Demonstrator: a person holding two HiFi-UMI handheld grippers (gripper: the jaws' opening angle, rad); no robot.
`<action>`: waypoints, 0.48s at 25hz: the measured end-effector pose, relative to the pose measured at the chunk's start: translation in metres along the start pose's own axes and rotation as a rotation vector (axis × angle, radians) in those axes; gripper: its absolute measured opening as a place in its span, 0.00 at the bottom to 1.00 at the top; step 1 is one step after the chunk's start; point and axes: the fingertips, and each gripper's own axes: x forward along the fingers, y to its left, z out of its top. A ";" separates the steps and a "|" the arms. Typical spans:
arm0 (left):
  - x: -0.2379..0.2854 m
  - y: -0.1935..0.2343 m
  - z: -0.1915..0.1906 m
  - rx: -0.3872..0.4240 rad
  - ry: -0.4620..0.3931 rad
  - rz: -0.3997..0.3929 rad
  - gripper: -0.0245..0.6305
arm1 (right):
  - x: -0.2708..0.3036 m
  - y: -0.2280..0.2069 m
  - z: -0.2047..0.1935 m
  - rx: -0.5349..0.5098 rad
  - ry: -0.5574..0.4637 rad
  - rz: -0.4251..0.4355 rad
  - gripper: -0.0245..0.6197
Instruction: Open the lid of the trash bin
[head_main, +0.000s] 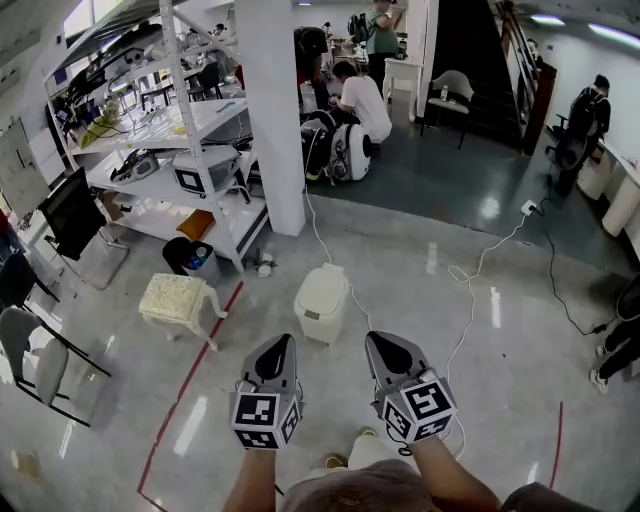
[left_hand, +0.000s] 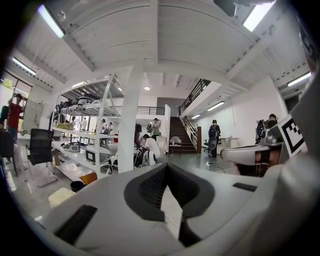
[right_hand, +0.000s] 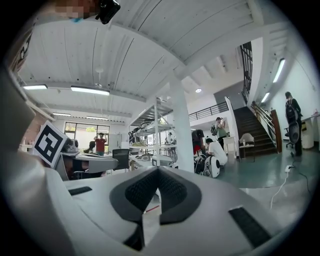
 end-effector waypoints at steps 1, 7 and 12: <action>0.002 0.002 0.001 0.001 -0.003 -0.002 0.03 | 0.003 0.000 0.000 -0.002 0.000 -0.002 0.08; 0.024 0.018 -0.003 0.002 -0.013 0.010 0.03 | 0.024 -0.010 -0.001 -0.016 -0.006 -0.005 0.08; 0.046 0.026 0.002 0.001 -0.017 0.005 0.03 | 0.042 -0.022 0.002 -0.012 -0.007 -0.013 0.08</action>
